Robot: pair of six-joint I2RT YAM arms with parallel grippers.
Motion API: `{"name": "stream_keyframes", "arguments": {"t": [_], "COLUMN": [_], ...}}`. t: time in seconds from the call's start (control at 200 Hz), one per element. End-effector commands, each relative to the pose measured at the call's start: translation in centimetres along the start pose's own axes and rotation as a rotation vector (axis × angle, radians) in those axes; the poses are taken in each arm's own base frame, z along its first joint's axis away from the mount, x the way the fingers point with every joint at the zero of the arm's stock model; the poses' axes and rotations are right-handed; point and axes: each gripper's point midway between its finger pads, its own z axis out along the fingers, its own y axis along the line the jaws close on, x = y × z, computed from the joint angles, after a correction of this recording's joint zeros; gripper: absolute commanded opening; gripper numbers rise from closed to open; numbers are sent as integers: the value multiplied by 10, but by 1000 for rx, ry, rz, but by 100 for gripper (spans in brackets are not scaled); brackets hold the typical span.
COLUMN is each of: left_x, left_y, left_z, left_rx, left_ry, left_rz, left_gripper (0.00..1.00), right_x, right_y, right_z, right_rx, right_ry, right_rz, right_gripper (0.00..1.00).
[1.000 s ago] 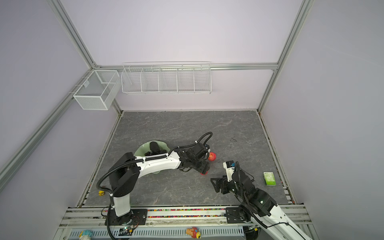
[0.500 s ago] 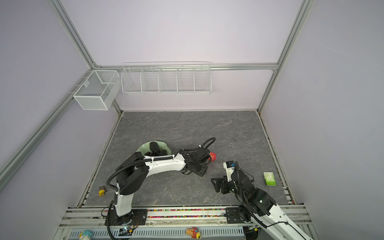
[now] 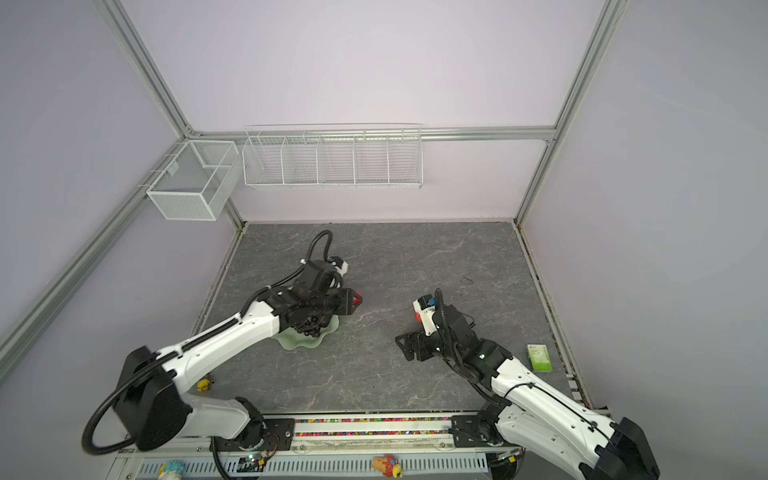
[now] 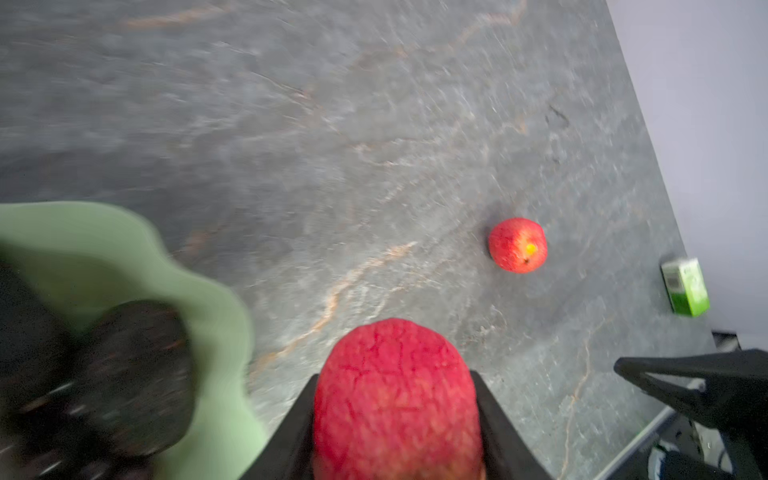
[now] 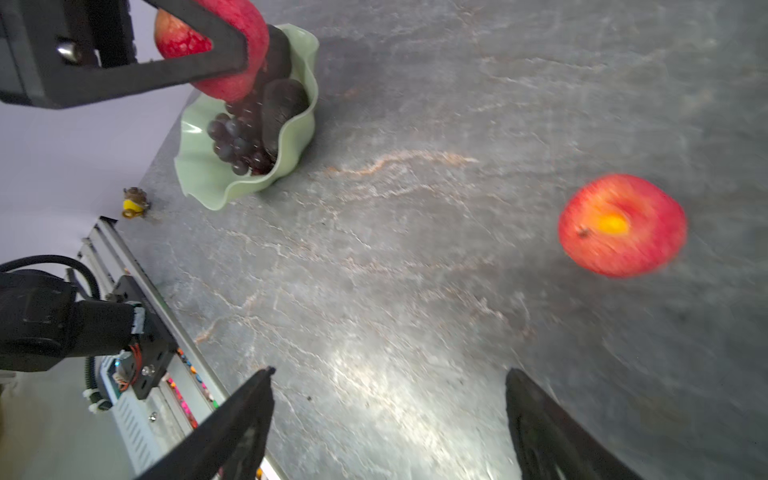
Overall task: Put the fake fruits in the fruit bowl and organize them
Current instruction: 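Place the red apple in the bowl with the left gripper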
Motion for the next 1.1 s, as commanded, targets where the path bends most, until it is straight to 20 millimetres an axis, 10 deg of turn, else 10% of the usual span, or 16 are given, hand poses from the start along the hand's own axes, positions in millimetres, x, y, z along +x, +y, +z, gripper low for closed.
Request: {"name": "stream_keyframes", "arguments": {"t": [0.0,0.175,0.35,1.1], "left_x": [6,18,49,42], "left_y": [55,133,179,210], "left_z": [-40,-86,-77,-24], "left_rx": [-222,-464,-559,-649], "left_ry": [-59,-127,-20,70], "left_rz": [-53,-192,-294,-252], "left_gripper": [44,47,48,60], "right_x": [-30,-38,-30,-20], "right_y": [44,77,95,95], "right_z": [13,39,58,67], "right_rx": [-184,-310,-351,-324], "right_ry": [-45,-9,55,85], "right_rz": [-107,-138,-172,-170], "right_gripper": [88,88,88,88]}}
